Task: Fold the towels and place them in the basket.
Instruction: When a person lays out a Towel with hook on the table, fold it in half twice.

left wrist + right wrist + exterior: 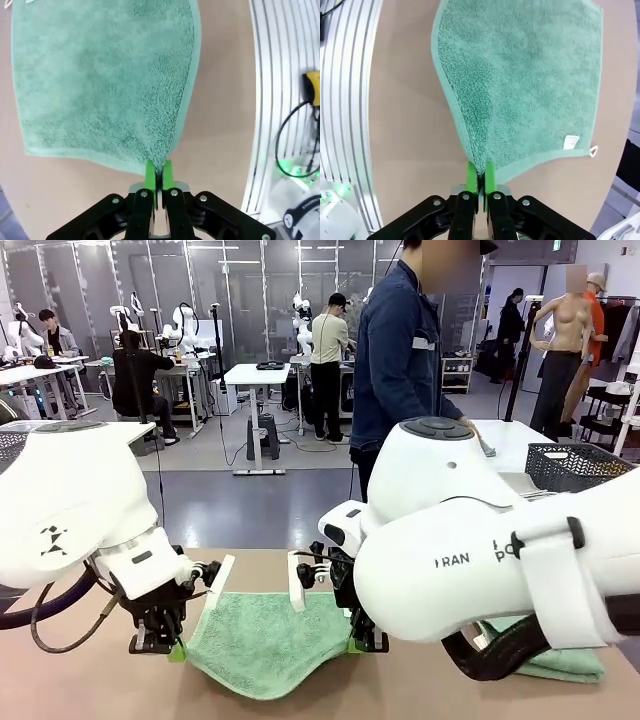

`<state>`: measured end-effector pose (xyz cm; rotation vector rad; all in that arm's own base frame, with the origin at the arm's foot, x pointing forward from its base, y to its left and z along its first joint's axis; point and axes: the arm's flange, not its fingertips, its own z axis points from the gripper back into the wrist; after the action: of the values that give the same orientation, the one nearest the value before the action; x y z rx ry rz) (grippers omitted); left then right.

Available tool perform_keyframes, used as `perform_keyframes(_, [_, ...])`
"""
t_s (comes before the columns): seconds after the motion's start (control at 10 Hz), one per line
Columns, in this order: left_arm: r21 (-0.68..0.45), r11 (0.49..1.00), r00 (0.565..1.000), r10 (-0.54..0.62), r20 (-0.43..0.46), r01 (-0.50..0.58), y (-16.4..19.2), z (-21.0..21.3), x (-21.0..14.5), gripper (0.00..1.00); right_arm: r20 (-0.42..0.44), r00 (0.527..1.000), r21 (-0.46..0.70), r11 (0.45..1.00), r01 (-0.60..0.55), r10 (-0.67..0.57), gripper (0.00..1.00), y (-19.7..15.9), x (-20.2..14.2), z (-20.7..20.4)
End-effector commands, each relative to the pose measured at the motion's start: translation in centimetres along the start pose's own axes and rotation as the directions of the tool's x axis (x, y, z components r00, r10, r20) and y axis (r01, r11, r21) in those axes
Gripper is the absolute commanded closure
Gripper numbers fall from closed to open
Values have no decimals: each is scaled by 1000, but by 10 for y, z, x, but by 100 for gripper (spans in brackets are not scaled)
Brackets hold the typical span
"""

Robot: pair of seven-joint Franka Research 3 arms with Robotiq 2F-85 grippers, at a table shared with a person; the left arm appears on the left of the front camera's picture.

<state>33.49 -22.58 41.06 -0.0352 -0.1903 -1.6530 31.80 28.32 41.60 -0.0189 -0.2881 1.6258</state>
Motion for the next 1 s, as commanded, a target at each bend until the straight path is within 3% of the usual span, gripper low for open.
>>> perform_keyframes(0.0, [-83,996,999,13,29,-10,36,-2,3,100,-18,999,45,998,37,-36,100,-31,1,-12])
perform_keyframes(0.3, [-38,998,999,52,-6,-52,108,-7,23,100,-64,997,71,997,40,-36,100,-100,5,-36])
perform_keyframes(0.6, [-89,977,978,184,-101,-193,173,-28,29,100,-116,992,94,993,67,-56,100,-151,-1,-57])
perform_keyframes(0.9, [-134,945,947,274,-165,-297,222,-47,17,100,-35,994,147,983,111,-107,100,-201,-28,-76])
